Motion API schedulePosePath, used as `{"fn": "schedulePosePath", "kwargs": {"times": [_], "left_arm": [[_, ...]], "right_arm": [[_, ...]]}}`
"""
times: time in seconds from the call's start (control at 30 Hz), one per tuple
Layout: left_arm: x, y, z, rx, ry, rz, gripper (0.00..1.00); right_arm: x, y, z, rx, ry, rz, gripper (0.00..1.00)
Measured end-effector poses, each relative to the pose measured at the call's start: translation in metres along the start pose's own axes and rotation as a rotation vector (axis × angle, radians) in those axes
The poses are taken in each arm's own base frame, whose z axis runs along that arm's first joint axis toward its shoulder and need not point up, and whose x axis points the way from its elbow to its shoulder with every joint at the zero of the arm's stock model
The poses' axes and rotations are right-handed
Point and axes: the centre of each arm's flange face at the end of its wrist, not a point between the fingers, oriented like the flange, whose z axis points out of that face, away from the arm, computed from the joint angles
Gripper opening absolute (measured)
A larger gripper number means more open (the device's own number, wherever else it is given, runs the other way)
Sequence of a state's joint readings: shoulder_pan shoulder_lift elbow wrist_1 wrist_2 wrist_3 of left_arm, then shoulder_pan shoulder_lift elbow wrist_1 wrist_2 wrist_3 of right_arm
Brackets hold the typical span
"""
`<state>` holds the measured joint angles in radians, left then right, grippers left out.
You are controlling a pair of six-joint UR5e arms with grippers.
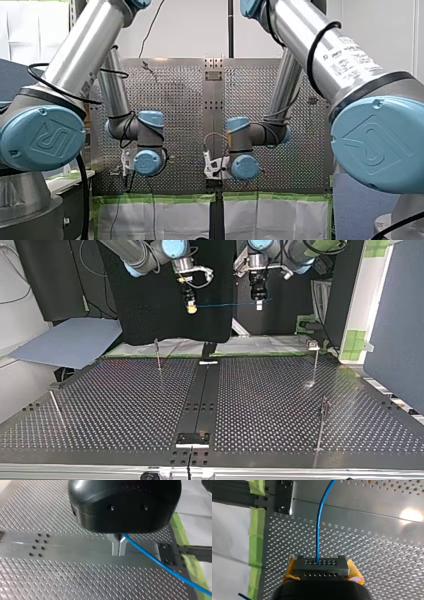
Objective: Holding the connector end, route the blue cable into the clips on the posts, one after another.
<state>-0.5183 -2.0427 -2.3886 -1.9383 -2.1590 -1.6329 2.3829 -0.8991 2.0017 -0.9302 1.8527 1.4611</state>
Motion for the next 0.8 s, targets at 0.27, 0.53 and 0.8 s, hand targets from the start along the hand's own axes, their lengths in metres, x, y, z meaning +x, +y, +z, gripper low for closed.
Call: {"fn": "schedulePosePath", "kwargs": {"times": [0.27, 0.53, 0.8], "left_arm": [[-0.011, 0.006, 0.004, -0.01, 0.021, -0.022, 0.0], [-0.035, 0.015, 0.007, -0.052, 0.018, -0.068, 0.0], [-0.059, 0.021, 0.01, -0.054, 0.016, -0.086, 0.0]], "right_arm": [[0.056, 0.004, 0.016, -0.028, 0.053, 0.052, 0.0], [0.098, 0.006, 0.01, 0.03, 0.082, 0.077, 0.0], [0.138, 0.008, 0.006, 0.084, 0.129, 0.133, 0.0]]}}
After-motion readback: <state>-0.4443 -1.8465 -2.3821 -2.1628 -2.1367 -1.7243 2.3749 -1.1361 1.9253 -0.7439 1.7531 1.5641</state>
